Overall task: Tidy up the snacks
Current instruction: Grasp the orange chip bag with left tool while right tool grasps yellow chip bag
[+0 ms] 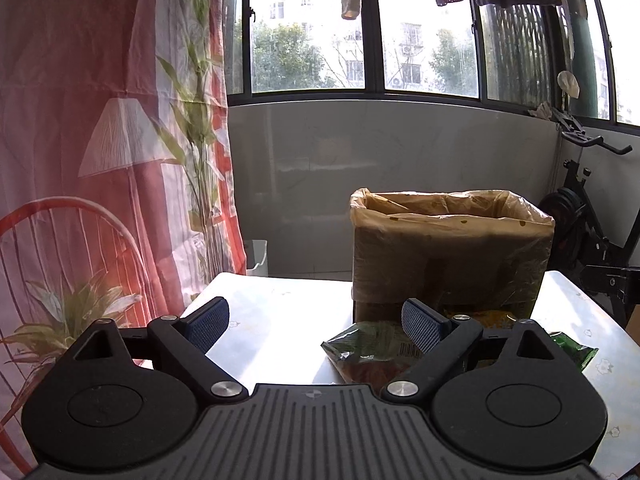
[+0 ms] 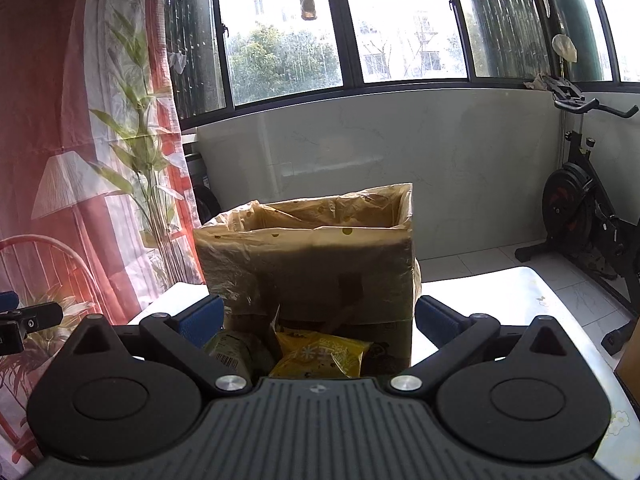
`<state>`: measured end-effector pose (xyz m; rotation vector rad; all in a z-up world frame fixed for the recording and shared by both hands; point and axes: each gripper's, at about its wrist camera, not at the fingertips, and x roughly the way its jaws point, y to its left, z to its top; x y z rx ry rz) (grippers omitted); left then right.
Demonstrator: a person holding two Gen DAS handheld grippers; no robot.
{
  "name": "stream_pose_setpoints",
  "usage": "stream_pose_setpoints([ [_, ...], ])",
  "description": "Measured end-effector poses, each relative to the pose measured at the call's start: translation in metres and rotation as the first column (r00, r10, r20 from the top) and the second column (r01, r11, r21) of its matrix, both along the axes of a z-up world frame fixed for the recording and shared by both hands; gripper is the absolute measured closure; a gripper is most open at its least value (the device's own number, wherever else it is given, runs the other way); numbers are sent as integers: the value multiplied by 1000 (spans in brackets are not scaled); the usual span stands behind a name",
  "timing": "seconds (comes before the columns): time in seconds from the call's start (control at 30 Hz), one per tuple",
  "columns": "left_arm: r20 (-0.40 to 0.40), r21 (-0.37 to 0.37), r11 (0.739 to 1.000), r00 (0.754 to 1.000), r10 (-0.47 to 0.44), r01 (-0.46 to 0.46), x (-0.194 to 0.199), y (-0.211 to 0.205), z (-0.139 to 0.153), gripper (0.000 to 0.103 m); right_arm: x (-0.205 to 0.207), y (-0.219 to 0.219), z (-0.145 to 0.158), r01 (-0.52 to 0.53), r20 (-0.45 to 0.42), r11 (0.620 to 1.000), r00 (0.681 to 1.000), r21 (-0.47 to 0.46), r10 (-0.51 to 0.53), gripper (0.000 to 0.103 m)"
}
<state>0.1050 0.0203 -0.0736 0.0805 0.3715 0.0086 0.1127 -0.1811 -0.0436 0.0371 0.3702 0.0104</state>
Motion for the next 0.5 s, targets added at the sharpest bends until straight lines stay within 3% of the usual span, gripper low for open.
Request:
stream_pose_setpoints([
  [0.13, -28, -113, 994, 999, -15, 11, 21, 9, -30, 8, 15, -5, -25, 0, -66, 1000, 998, 10, 0, 0],
  [0.23, -84, -206, 978, 996, -43, 25, 33, 4, -58, 9, 20, -4, -38, 3, -67, 1000, 998, 7, -3, 0],
  [0.4, -134, -132, 988, 986, -95, 77, 57, -19, -88, 14, 38, 0, -61, 35, -93, 995, 995, -90, -43, 0],
  [0.5, -155, -141, 985, 980, -121, 99, 68, -29, -100, 14, 43, -10, -67, 41, -105, 997, 993, -70, -48, 2],
])
